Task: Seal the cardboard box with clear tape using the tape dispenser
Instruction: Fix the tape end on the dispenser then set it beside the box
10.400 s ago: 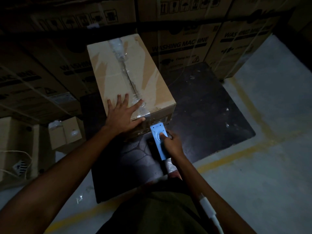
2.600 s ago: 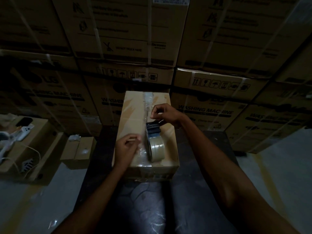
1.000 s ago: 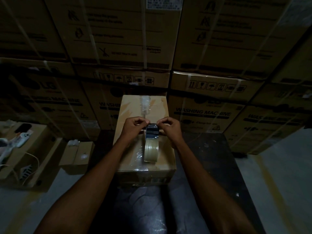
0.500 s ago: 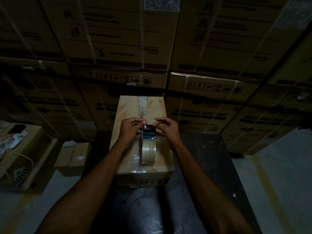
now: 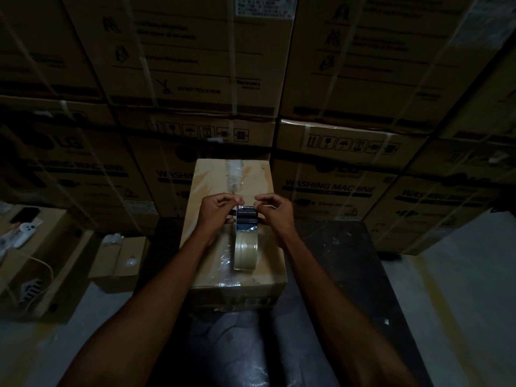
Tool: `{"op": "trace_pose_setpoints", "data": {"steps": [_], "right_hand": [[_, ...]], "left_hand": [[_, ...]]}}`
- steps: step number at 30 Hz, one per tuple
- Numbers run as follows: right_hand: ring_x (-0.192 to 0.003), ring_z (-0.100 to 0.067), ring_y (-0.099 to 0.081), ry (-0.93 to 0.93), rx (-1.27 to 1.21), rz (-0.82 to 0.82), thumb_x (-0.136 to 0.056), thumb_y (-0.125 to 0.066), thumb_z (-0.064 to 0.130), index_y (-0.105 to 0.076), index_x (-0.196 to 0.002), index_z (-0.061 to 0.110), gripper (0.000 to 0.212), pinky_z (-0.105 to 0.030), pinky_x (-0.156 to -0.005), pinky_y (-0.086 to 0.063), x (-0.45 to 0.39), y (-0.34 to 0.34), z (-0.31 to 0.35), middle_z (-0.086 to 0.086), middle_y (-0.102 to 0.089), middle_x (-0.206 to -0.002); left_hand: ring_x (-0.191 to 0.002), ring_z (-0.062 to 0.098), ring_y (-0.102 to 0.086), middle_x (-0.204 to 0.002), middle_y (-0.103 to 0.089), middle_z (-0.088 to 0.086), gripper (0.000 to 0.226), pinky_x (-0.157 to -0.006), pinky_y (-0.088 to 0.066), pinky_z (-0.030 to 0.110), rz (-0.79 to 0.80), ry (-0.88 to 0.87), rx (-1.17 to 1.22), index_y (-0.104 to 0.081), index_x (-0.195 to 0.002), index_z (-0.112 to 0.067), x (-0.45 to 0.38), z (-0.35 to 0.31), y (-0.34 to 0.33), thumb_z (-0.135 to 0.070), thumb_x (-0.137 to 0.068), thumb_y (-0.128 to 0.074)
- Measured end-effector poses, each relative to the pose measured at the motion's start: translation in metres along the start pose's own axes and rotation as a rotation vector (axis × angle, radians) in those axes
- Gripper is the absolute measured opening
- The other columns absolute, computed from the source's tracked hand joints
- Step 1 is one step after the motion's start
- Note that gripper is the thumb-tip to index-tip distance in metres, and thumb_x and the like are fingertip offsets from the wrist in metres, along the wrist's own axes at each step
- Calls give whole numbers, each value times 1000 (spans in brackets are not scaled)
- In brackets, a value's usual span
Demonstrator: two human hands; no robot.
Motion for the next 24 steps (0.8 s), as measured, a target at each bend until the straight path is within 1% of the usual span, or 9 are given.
{"op": "trace_pose_setpoints", "data": {"steps": [4, 9, 11, 13, 15, 17, 19, 21, 24], "right_hand": [[-94, -16, -73, -6, -7, -7, -88, -74, -1, -75, -97, 10, 15, -42, -84, -66, -2, 0, -3, -7, -75, -99], [-101, -24, -74, -30, -30, 5, -90, -74, 3, -76, -103, 10, 16, -42, -84, -66, -3, 3, -4, -9, -75, -105], [-98, -23, -73, -25, -14, -13, -90, -73, 1, -76, -105, 6, 16, -37, -80, -66, -4, 3, -4, -13, -74, -105], [-92, -22, -72, -22, -15, -45, -89, -73, -2, -75, -105, 3, 16, -33, -74, -65, -5, 2, -3, -22, -74, -107], [-89, -20, -72, -10, -6, -63, -89, -72, -4, -76, -103, 2, 16, -32, -72, -65, -5, 1, -2, -22, -75, -104], [-88, -19, -72, -2, 1, -67, -88, -72, -5, -76, -100, 4, 16, -34, -73, -66, -5, 0, -2, -14, -75, -96], [-86, -20, -73, 8, 6, -67, -87, -73, -6, -76, -98, 3, 16, -35, -73, -66, -5, 0, -3, -12, -74, -90], [-83, -18, -72, 26, 25, -67, -86, -73, -8, -76, -96, 0, 13, -34, -71, -65, -5, 0, -3, -11, -74, -88], [-81, -14, -71, 31, 34, -61, -87, -71, -9, -74, -94, -4, 10, -33, -71, -65, -4, 0, -2, -6, -73, -87]], "left_hand": [[-95, 23, -80, -97, -84, 0, 11, -78, -68, 40, 9, -33, -36, -84, -103, -18, -2, 0, 3, -20, -92, -81], [-94, 21, -81, -96, -84, -1, 10, -76, -68, 38, -7, -32, -34, -83, -99, -21, -1, 0, 2, -14, -93, -80], [-95, 20, -80, -97, -84, -1, 10, -71, -67, 33, -12, -29, -25, -83, -101, -20, 0, -1, 1, -15, -94, -79], [-95, 21, -80, -98, -84, 1, 9, -67, -65, 29, -8, -21, -3, -83, -102, -20, 2, -3, 0, -17, -95, -78], [-97, 22, -80, -99, -84, 2, 8, -69, -66, 32, 3, -23, -2, -83, -101, -21, 2, -4, 0, -18, -95, -78], [-99, 23, -80, -98, -85, 1, 8, -75, -67, 41, 13, -27, -15, -82, -101, -21, 1, -4, 1, -19, -95, -78], [-100, 26, -79, -98, -84, 1, 8, -79, -66, 47, 17, -32, -19, -82, -100, -21, 0, -5, 2, -17, -94, -78], [-100, 26, -79, -97, -84, 1, 9, -80, -66, 49, 18, -42, -21, -82, -99, -20, 1, -6, 1, -14, -94, -77], [-97, 20, -79, -95, -84, -1, 13, -79, -66, 47, 15, -48, -24, -82, -95, -19, 2, -7, 0, -9, -96, -74]]}}
Point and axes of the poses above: each hand's wrist, its own x-axis away from the middle knuckle, its own y-axis out of the back of the hand, z = x × y, the point moved 4 cm from there along -x, towards the middle knuckle
